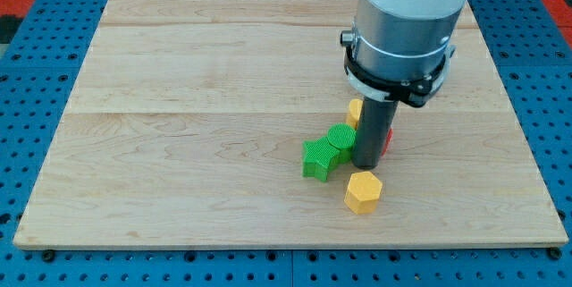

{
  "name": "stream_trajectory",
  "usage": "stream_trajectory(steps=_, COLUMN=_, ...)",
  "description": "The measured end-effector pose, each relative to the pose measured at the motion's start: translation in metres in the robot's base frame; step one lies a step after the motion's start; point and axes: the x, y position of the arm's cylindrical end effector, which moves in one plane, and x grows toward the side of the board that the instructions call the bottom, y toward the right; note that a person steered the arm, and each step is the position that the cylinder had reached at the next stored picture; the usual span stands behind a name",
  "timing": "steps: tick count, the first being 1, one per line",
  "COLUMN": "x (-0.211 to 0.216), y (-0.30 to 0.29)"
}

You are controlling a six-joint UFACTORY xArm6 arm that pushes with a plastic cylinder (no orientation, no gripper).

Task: Push the red blocks in between the blue blocks

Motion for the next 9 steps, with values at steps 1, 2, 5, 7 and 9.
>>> stream_trajectory(steps=1, x=-0.014, y=0.000)
stream_trajectory(steps=2, x=-0.029, y=0.014)
stream_trajectory(steps=5, x=-0.064, y=0.089)
stream_trajectory(steps=7, x=-0.068, y=0.086)
stream_trajectory(steps=9, x=-0.076, y=0.081)
